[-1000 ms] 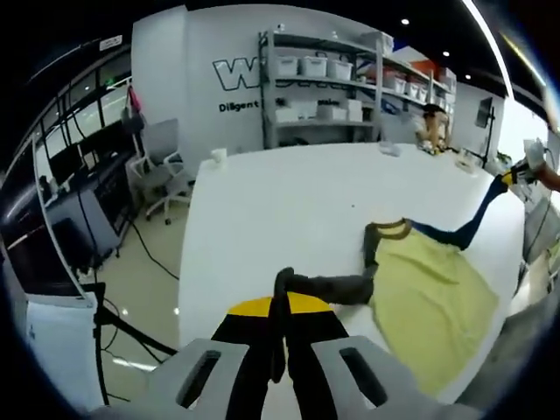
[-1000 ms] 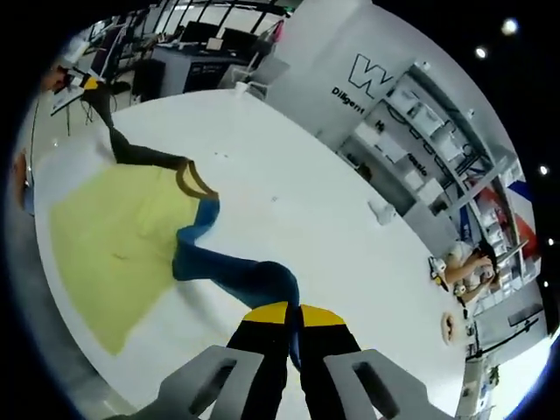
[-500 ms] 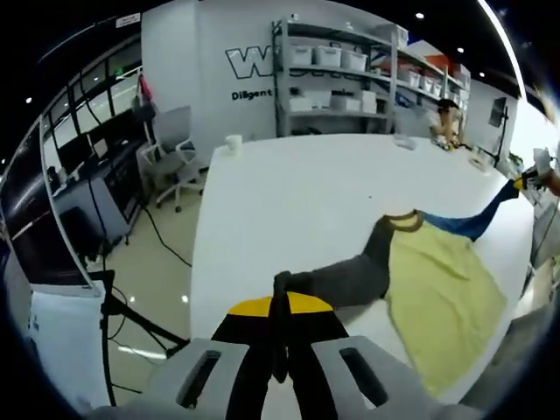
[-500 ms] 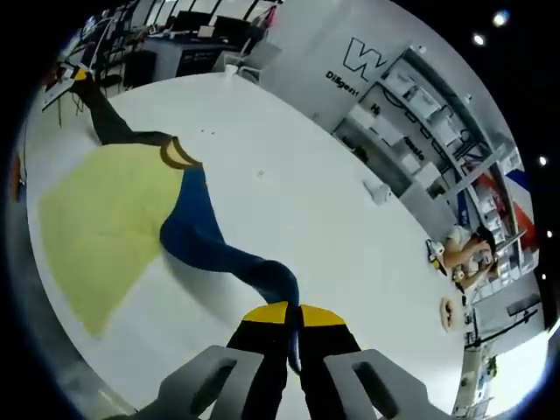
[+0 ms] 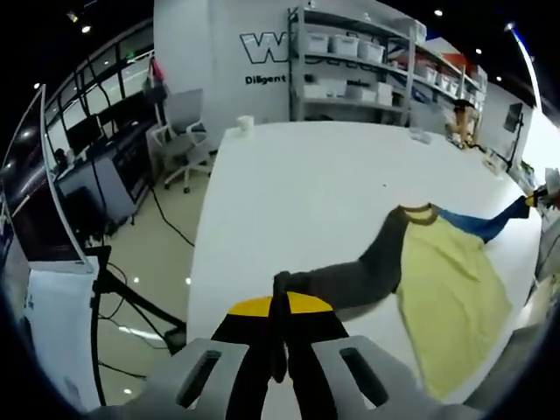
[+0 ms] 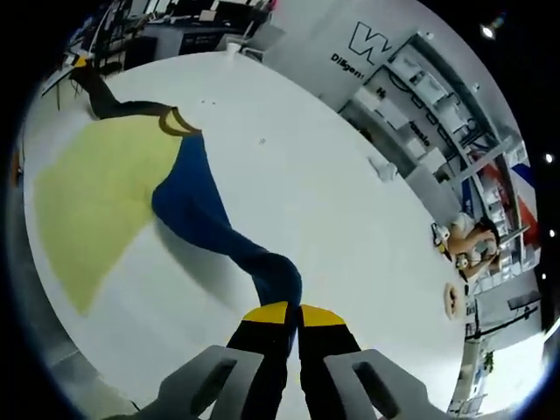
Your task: Fold the garment on the visible template until the final outline fits inside the template.
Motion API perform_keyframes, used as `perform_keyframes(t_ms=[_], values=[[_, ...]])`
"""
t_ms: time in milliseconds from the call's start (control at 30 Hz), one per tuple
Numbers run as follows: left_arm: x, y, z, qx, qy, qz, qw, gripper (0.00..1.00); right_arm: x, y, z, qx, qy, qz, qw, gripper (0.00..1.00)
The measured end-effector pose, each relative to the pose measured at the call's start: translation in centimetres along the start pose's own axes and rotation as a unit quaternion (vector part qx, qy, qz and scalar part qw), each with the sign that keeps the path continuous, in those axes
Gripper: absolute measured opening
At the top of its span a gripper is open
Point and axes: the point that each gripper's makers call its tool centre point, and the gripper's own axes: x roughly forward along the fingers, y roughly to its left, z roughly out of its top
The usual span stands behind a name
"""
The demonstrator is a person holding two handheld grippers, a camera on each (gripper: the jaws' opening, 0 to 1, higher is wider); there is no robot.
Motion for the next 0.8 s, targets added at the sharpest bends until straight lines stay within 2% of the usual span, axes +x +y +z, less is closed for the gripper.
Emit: perform_keyframes(t_ms=[167,533,800], values=[[0.6,0.9,-0.7,-0.012,0.008,0.006,0.9999,0.03,1.2,0.2,-1.1,-0.006,0.012,0.002,0.9999,0.0],[1.9,0.5,-3.7,-0.017,0.038,0.007,0.9991,0.03,3.3,3.1,-3.9,-0.015,0.037,0.031,0.9987,0.0],[2.5,0.6,-5.4,-0.022,0.054,0.009,0.9983,0.03,3.9,3.8,-5.1,-0.031,0.052,0.039,0.9974,0.0]])
